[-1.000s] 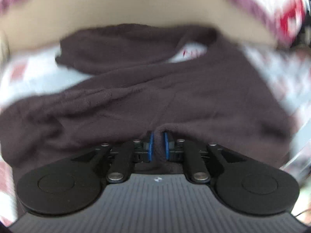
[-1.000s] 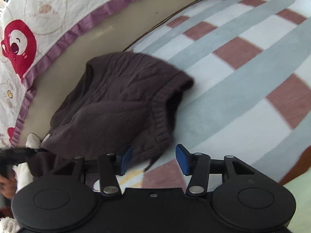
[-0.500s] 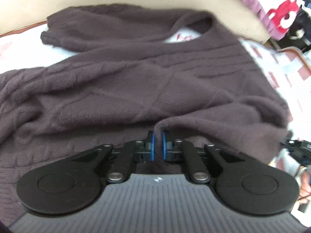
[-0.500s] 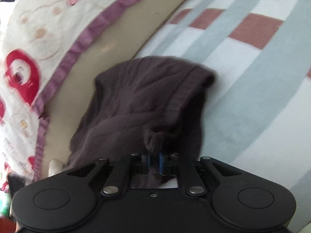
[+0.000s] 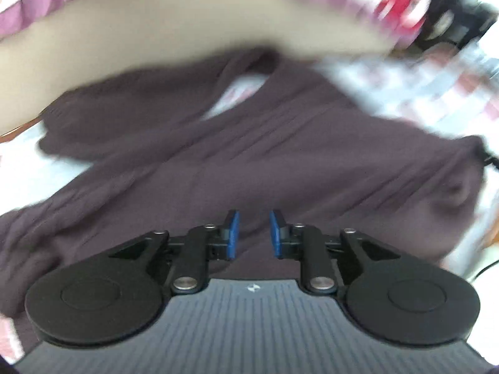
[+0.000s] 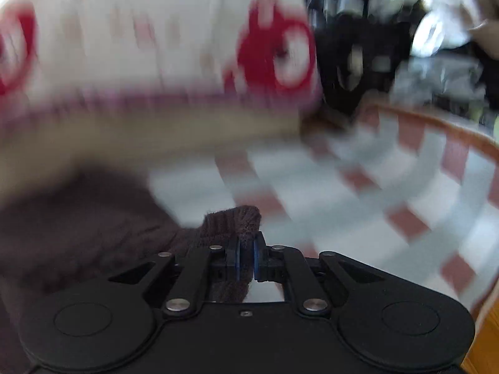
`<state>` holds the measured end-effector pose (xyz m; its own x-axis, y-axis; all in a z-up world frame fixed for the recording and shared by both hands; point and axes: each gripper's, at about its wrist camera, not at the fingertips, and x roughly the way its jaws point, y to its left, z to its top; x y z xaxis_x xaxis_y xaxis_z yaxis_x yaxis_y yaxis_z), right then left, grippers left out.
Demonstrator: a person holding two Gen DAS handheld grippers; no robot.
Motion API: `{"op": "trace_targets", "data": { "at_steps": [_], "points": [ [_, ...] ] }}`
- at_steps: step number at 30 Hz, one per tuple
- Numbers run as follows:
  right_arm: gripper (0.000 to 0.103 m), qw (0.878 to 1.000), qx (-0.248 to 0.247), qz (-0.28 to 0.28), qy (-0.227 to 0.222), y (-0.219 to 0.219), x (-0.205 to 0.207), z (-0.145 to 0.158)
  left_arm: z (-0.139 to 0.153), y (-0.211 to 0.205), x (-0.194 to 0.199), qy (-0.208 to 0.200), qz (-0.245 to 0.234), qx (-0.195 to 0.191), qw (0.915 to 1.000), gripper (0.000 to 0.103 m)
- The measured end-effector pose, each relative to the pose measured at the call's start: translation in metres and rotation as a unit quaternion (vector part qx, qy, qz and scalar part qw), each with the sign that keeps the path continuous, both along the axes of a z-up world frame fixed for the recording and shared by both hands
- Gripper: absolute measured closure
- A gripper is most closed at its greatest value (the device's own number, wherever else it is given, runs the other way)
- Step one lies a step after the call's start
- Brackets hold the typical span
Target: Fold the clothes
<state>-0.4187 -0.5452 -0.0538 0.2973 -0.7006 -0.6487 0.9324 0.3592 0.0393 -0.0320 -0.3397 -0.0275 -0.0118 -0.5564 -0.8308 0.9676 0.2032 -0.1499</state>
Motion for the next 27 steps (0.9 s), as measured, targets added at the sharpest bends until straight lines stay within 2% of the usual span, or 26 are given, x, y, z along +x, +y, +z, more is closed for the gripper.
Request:
{"op": "trace_targets", "data": {
  "at_steps": [1,3,5,6,7,8,10,12,13,14,15,17,19,22,24,25,27],
  "points": [
    [0.09,1.0,0.027,-0.01,-0.011,-0.001,-0.002,-0.008,-0.007,-0.002,-0.003,-0.02,0.005,0.015,0.9997,0.082],
    [0.085,0.996,0.073,-0.031,-0.033,-0.001,-0.007,-0.021,-0.011,0.017,0.001,-0.021,0.01,0.019,0.9996,0.08],
    [0.065,0.995,0.071,-0.056,-0.049,0.007,-0.018,-0.018,-0.012,0.041,0.012,-0.047,0.036,0.032,0.9977,0.072],
    [0.049,0.994,0.063,-0.074,-0.05,0.012,-0.024,-0.013,-0.012,0.053,0.019,-0.064,0.051,0.04,0.9958,0.067],
    [0.043,0.993,0.047,-0.09,-0.056,0.02,-0.029,-0.007,-0.013,0.065,0.025,-0.082,0.066,0.049,0.9933,0.064],
    [0.043,0.993,0.036,-0.094,-0.065,0.028,-0.03,0.0,-0.013,0.077,0.032,-0.099,0.081,0.057,0.9901,0.057],
    [0.043,0.994,0.034,-0.052,-0.086,0.043,-0.028,0.012,-0.015,0.101,0.045,-0.133,0.111,0.074,0.9821,0.052],
    [0.043,0.993,0.045,0.035,-0.103,0.059,-0.006,0.022,-0.016,0.125,0.058,-0.167,0.141,0.09,0.9716,0.049],
    [0.043,0.989,0.057,0.085,-0.111,0.069,0.011,0.024,-0.016,0.137,0.064,-0.184,0.156,0.098,0.9655,0.049],
    [0.043,0.981,0.068,0.135,-0.119,0.079,0.028,0.026,-0.02,0.148,0.075,-0.173,0.186,0.105,0.9614,0.049],
    [0.043,0.971,0.079,0.185,-0.126,0.09,0.045,0.027,-0.025,0.158,0.09,-0.145,0.226,0.111,0.9569,0.049],
    [0.043,0.944,0.101,0.283,-0.136,0.111,0.081,0.029,-0.036,0.184,0.116,-0.068,0.289,0.113,0.9481,0.049],
    [0.043,0.914,0.129,0.367,-0.111,0.135,0.127,0.025,-0.043,0.209,0.138,0.006,0.337,0.104,0.9357,0.049],
    [0.043,0.883,0.126,0.451,-0.04,0.171,0.185,0.024,-0.043,0.234,0.159,0.096,0.367,0.064,0.9233,0.049],
    [0.043,0.863,0.12,0.49,0.006,0.187,0.217,0.02,-0.047,0.242,0.167,0.149,0.369,0.041,0.9165,0.042],
    [0.043,0.856,0.124,0.501,0.025,0.189,0.228,0.017,-0.048,0.244,0.168,0.163,0.37,0.034,0.9139,0.04],
    [0.043,0.846,0.128,0.513,0.065,0.194,0.245,0.006,-0.048,0.241,0.167,0.16,0.367,0.037,0.9158,0.038]
  ]
}}
